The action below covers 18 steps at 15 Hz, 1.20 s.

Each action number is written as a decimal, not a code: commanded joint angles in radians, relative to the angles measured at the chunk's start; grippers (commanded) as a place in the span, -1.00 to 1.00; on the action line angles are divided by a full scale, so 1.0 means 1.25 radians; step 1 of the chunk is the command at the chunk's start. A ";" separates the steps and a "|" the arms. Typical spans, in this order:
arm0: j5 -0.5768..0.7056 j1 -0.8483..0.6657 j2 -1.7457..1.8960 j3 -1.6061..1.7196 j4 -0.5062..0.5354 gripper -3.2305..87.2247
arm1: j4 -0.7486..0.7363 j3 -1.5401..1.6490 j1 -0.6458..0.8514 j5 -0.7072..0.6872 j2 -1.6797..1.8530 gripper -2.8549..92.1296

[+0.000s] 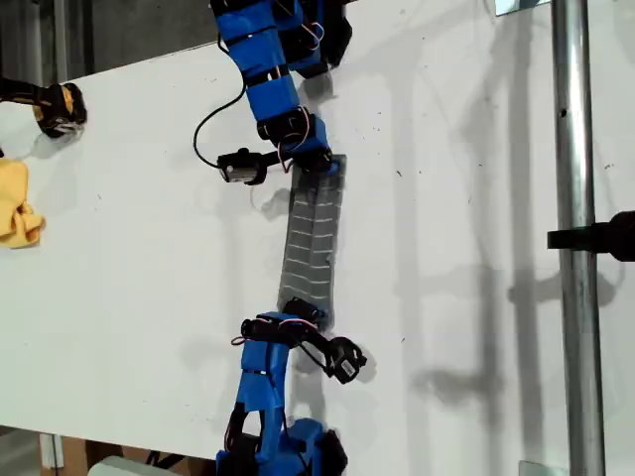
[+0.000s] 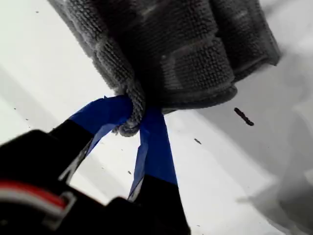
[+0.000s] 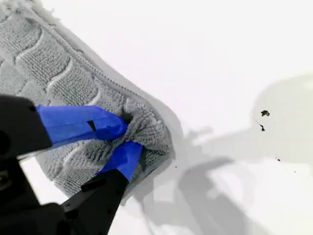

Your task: Grasp corners of a towel and fold twice.

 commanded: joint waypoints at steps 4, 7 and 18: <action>-0.007 -0.009 0.220 0.036 0.150 -0.35 | 0.242 -0.037 -0.011 0.042 0.323 -0.31; -0.053 -0.002 0.507 0.161 0.207 -0.40 | 0.356 -0.034 -0.022 0.052 0.568 -0.33; -0.404 0.086 1.788 1.248 -0.067 -0.87 | 0.380 0.247 0.010 0.175 1.101 -0.63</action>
